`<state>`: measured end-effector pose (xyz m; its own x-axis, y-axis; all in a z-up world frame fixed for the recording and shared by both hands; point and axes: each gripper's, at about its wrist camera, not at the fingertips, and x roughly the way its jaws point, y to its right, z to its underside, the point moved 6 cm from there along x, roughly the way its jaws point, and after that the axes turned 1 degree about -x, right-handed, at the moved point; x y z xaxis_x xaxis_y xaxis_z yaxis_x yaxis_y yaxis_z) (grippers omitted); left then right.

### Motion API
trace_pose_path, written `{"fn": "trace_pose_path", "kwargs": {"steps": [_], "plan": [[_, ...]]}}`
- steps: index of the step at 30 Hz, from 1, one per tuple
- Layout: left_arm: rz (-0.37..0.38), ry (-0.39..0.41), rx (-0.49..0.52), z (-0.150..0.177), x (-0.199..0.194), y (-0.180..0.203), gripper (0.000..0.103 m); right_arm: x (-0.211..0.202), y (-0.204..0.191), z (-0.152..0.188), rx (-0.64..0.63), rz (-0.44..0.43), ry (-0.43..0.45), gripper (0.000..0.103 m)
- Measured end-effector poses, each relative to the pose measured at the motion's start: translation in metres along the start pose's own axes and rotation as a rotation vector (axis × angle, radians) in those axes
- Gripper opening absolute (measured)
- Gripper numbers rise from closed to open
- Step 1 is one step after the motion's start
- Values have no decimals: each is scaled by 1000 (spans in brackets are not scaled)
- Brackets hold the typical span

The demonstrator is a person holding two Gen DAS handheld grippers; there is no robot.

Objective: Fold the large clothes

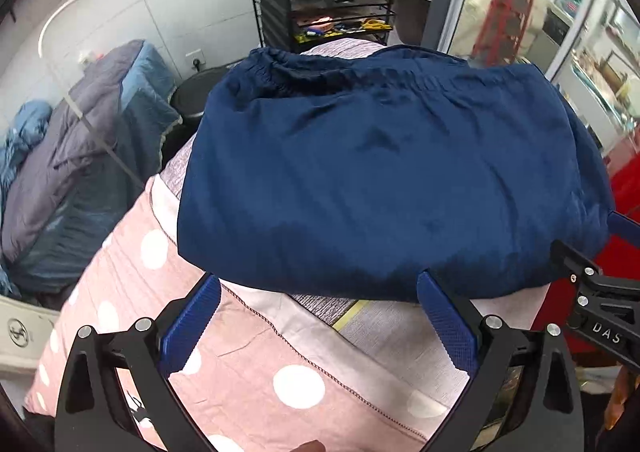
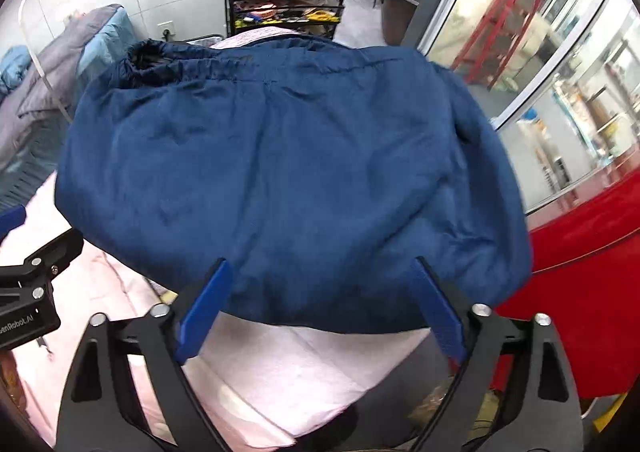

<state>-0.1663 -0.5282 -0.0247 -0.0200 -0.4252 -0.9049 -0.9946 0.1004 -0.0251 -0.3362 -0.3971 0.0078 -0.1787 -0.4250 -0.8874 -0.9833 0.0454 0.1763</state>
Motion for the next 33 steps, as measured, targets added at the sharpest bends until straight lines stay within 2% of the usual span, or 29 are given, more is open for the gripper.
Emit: {"fn": "trace_pose_path", "kwargs": {"steps": [3, 8, 12, 18, 33], "plan": [[5, 1, 23, 4, -6, 9, 97, -3, 13, 12, 6, 26, -14, 90], [-2, 8, 72, 5, -13, 18, 97, -6, 33, 26, 64, 13, -33, 90], [-8, 16, 68, 5, -20, 18, 97, -7, 32, 26, 83, -12, -30, 90], [-61, 14, 69, 9, -22, 13, 97, -10, 29, 25, 73, -12, -19, 90], [-82, 2, 100, 14, -25, 17, 97, -11, 24, 27, 63, -19, -21, 90]]}}
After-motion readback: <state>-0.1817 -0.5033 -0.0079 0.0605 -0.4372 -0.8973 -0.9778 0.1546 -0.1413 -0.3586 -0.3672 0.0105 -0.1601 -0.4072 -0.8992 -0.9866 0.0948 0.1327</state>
